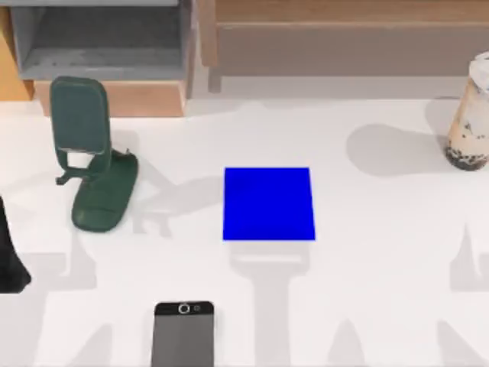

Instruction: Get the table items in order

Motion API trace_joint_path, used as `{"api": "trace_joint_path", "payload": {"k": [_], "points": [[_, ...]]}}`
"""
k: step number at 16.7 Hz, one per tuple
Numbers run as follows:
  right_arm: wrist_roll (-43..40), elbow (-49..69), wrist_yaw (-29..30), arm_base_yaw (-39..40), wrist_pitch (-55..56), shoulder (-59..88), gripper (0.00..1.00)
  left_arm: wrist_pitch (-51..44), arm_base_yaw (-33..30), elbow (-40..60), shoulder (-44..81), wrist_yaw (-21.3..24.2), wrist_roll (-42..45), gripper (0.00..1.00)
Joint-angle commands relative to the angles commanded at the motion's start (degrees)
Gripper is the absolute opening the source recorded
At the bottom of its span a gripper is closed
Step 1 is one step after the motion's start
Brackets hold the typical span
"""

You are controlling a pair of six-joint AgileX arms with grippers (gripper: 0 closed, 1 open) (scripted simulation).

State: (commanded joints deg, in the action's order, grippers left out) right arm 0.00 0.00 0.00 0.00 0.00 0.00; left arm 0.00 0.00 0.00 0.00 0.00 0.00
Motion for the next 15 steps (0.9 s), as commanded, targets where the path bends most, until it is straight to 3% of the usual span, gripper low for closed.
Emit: {"api": "trace_joint_path", "payload": {"k": [7,15], "points": [[0.0,0.0,0.0,0.0,0.0,0.0,1.00,-4.5,0.9,6.7,7.7,0.0,2.9,1.00],[0.0,0.0,0.0,0.0,0.0,0.0,1.00,-24.3,5.2,37.0,41.6,0.2,15.7,1.00]]}}
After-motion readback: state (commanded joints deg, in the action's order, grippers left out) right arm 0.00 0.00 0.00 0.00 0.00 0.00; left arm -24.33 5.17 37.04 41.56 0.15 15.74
